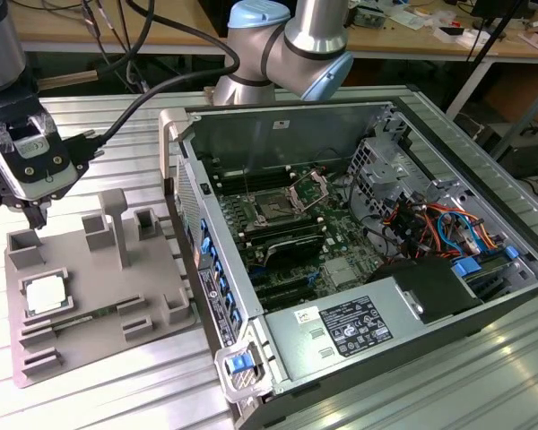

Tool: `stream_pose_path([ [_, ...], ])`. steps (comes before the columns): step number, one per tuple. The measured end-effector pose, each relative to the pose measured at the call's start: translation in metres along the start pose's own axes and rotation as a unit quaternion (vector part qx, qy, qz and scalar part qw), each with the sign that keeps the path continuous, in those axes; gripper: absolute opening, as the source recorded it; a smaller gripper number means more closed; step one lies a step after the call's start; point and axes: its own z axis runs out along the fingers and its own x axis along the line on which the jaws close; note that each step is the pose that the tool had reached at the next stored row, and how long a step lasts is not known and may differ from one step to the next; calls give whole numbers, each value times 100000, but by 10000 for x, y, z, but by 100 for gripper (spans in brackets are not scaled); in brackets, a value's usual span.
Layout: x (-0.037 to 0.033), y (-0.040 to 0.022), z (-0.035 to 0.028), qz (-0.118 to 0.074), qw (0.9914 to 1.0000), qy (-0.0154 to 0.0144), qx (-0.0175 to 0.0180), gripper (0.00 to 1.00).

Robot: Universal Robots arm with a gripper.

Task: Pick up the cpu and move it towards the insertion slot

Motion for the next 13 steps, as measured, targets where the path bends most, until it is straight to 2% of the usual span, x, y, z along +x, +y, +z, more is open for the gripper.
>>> stream_pose_path([
  [13, 0, -1, 24, 0, 100000, -1, 0, 11],
])
